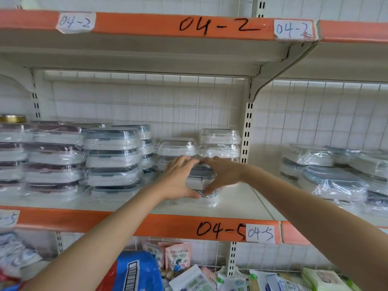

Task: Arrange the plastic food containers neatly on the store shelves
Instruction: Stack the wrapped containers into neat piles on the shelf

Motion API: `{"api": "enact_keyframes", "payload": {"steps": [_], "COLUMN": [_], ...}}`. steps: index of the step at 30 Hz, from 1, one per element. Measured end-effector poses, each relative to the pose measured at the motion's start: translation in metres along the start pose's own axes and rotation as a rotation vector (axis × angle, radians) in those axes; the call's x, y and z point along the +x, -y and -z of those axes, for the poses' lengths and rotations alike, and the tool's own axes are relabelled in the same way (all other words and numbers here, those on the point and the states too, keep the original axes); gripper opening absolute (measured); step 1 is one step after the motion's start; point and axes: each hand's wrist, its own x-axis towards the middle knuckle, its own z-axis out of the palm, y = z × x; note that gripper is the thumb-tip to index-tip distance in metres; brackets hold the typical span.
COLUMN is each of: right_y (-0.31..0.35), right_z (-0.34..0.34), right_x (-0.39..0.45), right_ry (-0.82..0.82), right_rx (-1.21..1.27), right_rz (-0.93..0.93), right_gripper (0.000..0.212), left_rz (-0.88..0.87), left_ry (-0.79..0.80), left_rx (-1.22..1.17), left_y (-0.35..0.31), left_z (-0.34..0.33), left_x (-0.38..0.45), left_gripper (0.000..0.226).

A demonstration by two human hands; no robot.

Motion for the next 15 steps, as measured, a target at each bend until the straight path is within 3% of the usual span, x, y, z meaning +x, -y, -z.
{"api": "enact_keyframes", "payload": {"steps": [5, 11, 15], "right_y": [0.023, 0.014, -0.008], "right_z": [-0.012, 0.006, 0.020], "right_x": [0.025, 0.019, 0.003], "right_ry": [-0.081, 0.005, -0.115], "right_rx": [0.059, 0.190, -0.051], "right_rz": [0.029, 0.061, 0.062], "right_gripper": [0.095, 0.084, 0.062], "left_rz": [0.032, 0.052, 0.008], "left_ry": [-0.083, -0.063, -0.093], "left_rx": [0.209, 0.257, 0.286], "left_y": [0.025, 0.033, 0.007], "left_z": [0.014, 0.025, 0.018], "left_x": [-0.012, -0.018, -0.008], "left_gripper": [0.094, 0.088, 0.094]}}
